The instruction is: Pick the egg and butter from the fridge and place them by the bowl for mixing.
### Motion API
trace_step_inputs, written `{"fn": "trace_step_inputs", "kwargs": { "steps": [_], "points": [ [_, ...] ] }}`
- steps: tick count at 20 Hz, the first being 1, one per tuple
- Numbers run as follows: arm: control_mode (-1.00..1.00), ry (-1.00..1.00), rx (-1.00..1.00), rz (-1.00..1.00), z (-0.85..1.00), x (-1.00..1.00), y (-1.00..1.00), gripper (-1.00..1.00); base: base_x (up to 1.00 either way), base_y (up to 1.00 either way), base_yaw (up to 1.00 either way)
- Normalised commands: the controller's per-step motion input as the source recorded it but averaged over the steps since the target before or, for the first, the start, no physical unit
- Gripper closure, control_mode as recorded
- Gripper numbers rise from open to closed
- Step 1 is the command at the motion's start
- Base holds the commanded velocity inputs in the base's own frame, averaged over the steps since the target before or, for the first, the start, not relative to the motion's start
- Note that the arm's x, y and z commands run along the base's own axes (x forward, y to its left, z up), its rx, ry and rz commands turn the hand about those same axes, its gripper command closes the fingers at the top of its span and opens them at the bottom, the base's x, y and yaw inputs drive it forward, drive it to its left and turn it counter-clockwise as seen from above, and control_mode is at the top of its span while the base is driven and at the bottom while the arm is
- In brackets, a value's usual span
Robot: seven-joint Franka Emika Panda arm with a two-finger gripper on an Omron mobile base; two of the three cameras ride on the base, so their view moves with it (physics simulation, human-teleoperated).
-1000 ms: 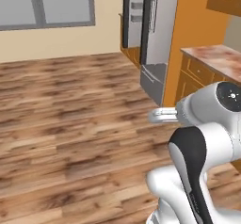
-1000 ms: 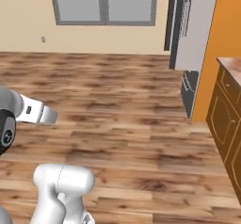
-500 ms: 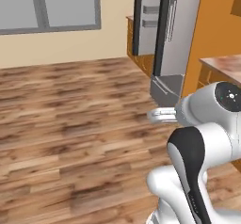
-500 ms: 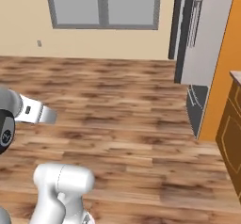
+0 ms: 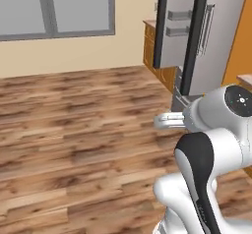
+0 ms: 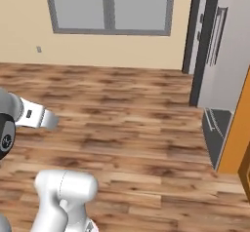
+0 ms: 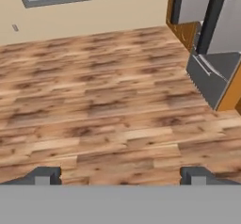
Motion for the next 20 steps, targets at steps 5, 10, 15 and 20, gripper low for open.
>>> {"fn": "trace_step_inputs", "kwargs": {
  "steps": [5,10,15,20],
  "points": [
    [1.00,0.00,0.00,0.00,0.00,0.00,0.00,-1.00,1.00,0.00,0.11],
    [1.00,0.00,0.00,0.00,0.00,0.00,0.00,-1.00,1.00,0.00,0.10],
    [1.00,0.00,0.00,0.00,0.00,0.00,0.00,-1.00,1.00,0.01,0.09],
    [1.00,0.00,0.00,0.00,0.00,0.00,0.00,-1.00,1.00,0.03,0.03]
  ]
}}
